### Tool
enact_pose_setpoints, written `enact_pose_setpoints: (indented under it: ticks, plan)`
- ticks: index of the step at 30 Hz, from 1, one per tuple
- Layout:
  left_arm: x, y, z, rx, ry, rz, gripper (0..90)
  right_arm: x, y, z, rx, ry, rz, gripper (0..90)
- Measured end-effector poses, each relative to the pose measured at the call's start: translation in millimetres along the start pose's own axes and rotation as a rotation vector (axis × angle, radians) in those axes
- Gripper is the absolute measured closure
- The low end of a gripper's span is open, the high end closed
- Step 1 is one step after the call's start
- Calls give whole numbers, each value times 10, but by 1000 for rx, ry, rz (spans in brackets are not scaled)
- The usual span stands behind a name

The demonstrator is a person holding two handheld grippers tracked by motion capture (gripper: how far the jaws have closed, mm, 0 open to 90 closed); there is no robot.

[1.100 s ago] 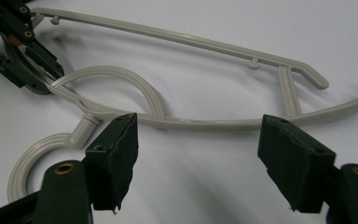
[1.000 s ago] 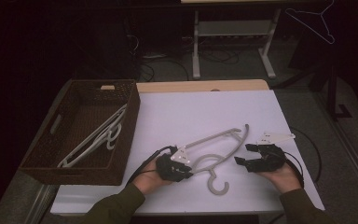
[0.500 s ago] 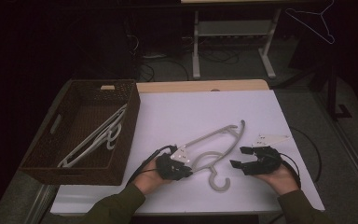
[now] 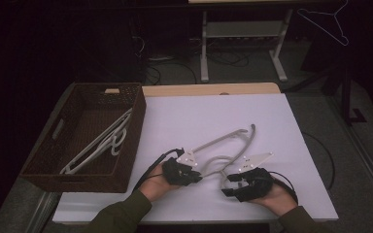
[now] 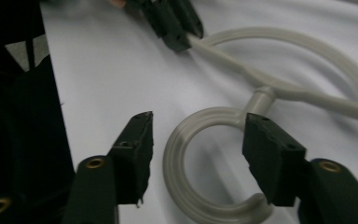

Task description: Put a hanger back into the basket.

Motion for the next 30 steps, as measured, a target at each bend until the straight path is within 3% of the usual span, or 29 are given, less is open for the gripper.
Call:
enact_pose_setpoints:
  ticks: [5,10,13,17,19,20,23,28,30]
  plan:
    - [-9,13,-10,2,-1,2,818,-29,-36,46,-42,17,-12,543]
    - [-13,18,-21,9,2,1,818,-56,-85,83,-80,35,-23,696]
    - [-33,29,-5,-2,-9,-4,818,-61,-102,95,-93,44,-24,723]
    - [-29,15,3,7,11,4,811,-74,-101,89,-96,35,-30,733]
    - [-29,11,6,7,14,5,796,-54,-98,91,-100,57,-24,735]
    - [-47,5,17,0,16,-9,702,-67,-88,80,-96,47,-33,735]
    - [-53,-11,29,-7,24,-12,655,-61,-76,72,-95,61,-31,734]
    - [-25,-39,36,-37,16,19,708,-91,-57,52,-91,47,-34,734]
    - [-17,-54,30,-43,11,20,729,-74,-48,49,-94,69,-31,733]
Point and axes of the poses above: each handheld gripper's, and its own axes: y roughly backward along the jaws, z roughly out of its underside, x roughly to its right, the point moved 10 cm from there along -y, roughly forward along the jaws, and after that the axes turned 8 degrees about x, right-handed, at the moved point
